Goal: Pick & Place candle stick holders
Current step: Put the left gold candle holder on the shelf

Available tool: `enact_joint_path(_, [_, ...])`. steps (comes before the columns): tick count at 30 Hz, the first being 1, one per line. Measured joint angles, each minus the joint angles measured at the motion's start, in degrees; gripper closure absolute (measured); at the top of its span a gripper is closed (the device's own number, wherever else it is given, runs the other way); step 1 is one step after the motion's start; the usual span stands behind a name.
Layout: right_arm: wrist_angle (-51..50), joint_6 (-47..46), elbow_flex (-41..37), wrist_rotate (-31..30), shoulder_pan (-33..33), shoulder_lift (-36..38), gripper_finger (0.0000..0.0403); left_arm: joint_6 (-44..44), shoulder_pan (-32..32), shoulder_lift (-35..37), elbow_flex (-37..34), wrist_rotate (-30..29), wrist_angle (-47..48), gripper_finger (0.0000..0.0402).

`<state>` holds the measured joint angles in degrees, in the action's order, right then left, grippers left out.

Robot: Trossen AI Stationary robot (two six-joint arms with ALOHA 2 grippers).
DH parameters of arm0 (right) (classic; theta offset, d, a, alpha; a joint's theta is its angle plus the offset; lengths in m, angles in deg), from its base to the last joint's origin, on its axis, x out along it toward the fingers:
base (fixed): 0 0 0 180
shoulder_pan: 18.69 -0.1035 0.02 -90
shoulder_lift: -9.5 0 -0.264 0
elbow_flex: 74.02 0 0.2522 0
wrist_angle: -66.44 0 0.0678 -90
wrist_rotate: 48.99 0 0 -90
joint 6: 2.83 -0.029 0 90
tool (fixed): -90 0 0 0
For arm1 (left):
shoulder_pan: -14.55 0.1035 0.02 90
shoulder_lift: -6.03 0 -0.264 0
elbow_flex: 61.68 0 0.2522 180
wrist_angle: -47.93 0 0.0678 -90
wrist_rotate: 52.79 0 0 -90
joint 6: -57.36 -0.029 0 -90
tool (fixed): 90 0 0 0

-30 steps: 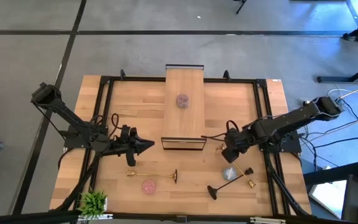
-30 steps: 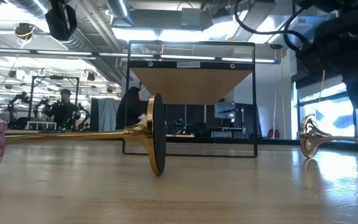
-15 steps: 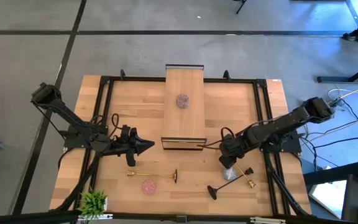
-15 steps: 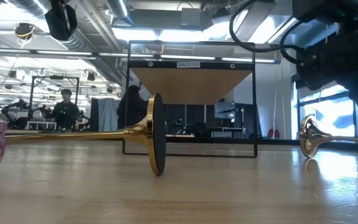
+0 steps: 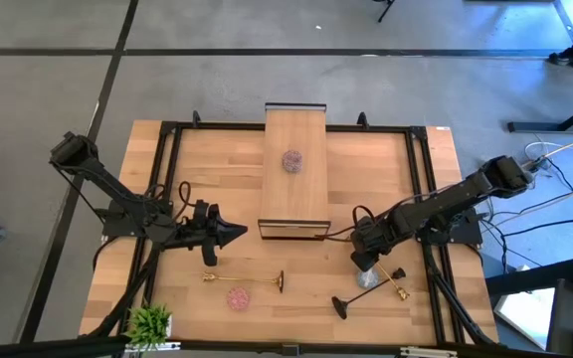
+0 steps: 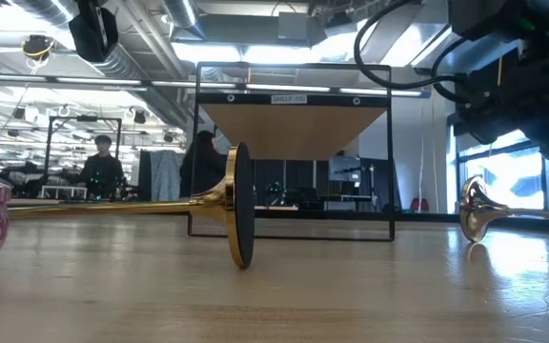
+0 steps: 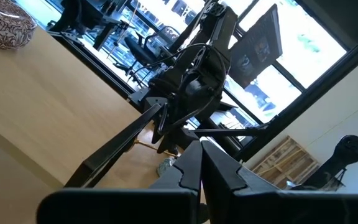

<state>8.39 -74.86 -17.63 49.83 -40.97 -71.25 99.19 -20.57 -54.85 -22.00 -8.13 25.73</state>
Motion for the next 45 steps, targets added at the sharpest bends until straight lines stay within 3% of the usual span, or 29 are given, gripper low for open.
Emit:
enact_joint_path(36, [-0.07, 3.01, 0.02, 2.06, 0.00, 0.13, 0.0215, 1.11, 0.00, 0.00, 0.00, 0.00, 0.17, 0.0395])
enact_joint_path(45, [-0.27, 5.51, 0.07, 2.55, 0.11, 4.37, 0.0215, 1.12, 0.00, 0.00, 0.00, 0.00, 0.17, 0.0398])
